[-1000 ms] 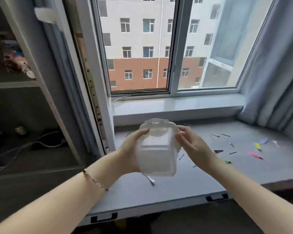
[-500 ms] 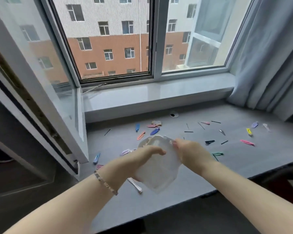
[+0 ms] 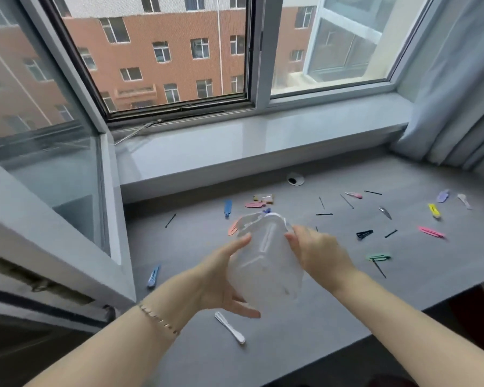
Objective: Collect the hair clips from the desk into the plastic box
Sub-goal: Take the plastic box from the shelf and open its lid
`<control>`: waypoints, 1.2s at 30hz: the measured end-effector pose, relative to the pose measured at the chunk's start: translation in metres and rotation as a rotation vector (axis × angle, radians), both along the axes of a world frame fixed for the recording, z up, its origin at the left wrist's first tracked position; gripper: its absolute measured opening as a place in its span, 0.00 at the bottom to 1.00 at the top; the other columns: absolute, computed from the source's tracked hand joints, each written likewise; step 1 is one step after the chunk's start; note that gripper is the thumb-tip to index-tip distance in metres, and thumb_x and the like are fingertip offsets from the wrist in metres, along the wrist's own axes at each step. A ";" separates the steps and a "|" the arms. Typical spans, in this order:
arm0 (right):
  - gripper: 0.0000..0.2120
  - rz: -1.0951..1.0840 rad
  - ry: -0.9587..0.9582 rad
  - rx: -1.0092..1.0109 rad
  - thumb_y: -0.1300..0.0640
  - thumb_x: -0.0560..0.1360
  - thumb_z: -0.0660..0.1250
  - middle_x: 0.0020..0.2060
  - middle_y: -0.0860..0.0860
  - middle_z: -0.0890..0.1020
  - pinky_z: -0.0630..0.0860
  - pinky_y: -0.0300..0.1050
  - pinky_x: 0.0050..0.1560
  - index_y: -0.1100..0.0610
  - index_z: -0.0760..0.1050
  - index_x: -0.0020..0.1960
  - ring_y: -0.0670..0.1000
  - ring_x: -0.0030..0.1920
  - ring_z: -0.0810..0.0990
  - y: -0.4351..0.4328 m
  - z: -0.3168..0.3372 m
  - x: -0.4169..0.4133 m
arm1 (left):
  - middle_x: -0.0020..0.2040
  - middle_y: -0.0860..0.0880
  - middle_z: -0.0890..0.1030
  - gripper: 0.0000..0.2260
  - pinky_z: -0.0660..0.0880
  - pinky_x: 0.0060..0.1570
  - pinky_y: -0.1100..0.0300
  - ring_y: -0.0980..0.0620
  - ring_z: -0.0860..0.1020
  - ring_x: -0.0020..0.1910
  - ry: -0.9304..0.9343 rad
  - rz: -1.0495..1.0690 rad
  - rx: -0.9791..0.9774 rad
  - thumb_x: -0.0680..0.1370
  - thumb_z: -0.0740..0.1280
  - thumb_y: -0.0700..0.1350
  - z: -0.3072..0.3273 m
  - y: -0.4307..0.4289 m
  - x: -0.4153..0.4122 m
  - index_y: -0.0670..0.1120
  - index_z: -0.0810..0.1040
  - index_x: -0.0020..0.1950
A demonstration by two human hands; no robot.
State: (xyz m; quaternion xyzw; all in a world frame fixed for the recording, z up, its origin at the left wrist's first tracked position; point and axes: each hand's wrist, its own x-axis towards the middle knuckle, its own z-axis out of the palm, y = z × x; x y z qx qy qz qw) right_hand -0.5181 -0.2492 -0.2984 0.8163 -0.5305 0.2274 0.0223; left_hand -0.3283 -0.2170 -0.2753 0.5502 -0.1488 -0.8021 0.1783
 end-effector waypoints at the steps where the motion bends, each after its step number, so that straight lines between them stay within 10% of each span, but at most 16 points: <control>1: 0.33 0.060 0.072 -0.050 0.48 0.82 0.39 0.18 0.52 0.75 0.56 0.38 0.15 0.60 0.72 0.29 0.55 0.16 0.72 -0.003 -0.005 0.000 | 0.46 0.41 0.82 0.27 0.79 0.44 0.42 0.41 0.81 0.44 -0.087 -0.028 0.005 0.67 0.69 0.62 0.001 -0.002 0.000 0.45 0.77 0.58; 9: 0.34 0.280 0.293 -0.217 0.54 0.82 0.37 0.13 0.51 0.71 0.47 0.34 0.23 0.55 0.70 0.25 0.51 0.12 0.60 -0.033 -0.016 0.018 | 0.59 0.45 0.80 0.29 0.80 0.43 0.48 0.43 0.80 0.56 -0.362 -0.134 -0.017 0.65 0.72 0.64 0.011 -0.008 0.001 0.51 0.76 0.61; 12: 0.14 0.355 0.355 -0.212 0.62 0.68 0.70 0.15 0.49 0.70 0.46 0.34 0.24 0.56 0.64 0.33 0.51 0.21 0.52 -0.041 -0.007 0.022 | 0.56 0.46 0.77 0.25 0.80 0.48 0.46 0.44 0.80 0.53 -0.434 -0.056 -0.039 0.66 0.72 0.59 0.009 -0.007 0.002 0.48 0.75 0.57; 13: 0.22 0.384 0.324 -0.207 0.63 0.58 0.76 0.16 0.48 0.68 0.47 0.34 0.23 0.55 0.61 0.35 0.51 0.22 0.53 -0.043 -0.009 0.022 | 0.54 0.46 0.77 0.24 0.80 0.49 0.47 0.46 0.80 0.50 -0.480 -0.039 -0.077 0.68 0.71 0.57 0.006 -0.006 0.002 0.47 0.74 0.58; 18: 0.17 0.093 -0.199 0.401 0.49 0.80 0.50 0.29 0.55 0.71 0.62 0.44 0.30 0.57 0.61 0.36 0.57 0.30 0.68 -0.034 -0.012 0.014 | 0.66 0.51 0.71 0.42 0.78 0.50 0.52 0.47 0.74 0.61 -0.565 0.054 -0.309 0.70 0.72 0.53 -0.007 0.008 0.005 0.69 0.48 0.74; 23: 0.18 -0.185 -0.829 0.779 0.54 0.82 0.47 0.35 0.56 0.81 0.82 0.46 0.33 0.61 0.72 0.47 0.49 0.24 0.83 -0.044 -0.021 -0.002 | 0.61 0.53 0.72 0.32 0.81 0.48 0.43 0.45 0.68 0.66 -0.345 0.424 -0.254 0.67 0.75 0.51 -0.022 0.021 0.009 0.66 0.61 0.63; 26: 0.17 -0.166 -0.807 0.769 0.53 0.82 0.47 0.34 0.50 0.81 0.82 0.52 0.40 0.54 0.71 0.42 0.53 0.29 0.84 -0.047 -0.024 -0.018 | 0.68 0.53 0.67 0.35 0.76 0.46 0.47 0.44 0.68 0.70 -0.260 0.547 -0.252 0.59 0.73 0.60 -0.031 0.023 0.013 0.63 0.62 0.63; 29: 0.18 -0.095 -0.624 0.803 0.52 0.82 0.48 0.31 0.52 0.79 0.77 0.35 0.30 0.57 0.72 0.43 0.51 0.29 0.82 -0.050 -0.024 -0.035 | 0.71 0.51 0.71 0.39 0.73 0.49 0.45 0.47 0.74 0.69 -0.190 0.617 -0.282 0.59 0.67 0.71 -0.036 0.021 0.019 0.57 0.67 0.67; 36: 0.18 0.118 -0.122 1.029 0.50 0.82 0.48 0.28 0.47 0.79 0.72 0.34 0.29 0.53 0.72 0.42 0.40 0.20 0.76 -0.026 -0.068 -0.040 | 0.48 0.46 0.78 0.10 0.71 0.42 0.55 0.45 0.76 0.44 -0.151 1.003 -0.225 0.70 0.57 0.45 -0.049 0.034 0.015 0.46 0.73 0.47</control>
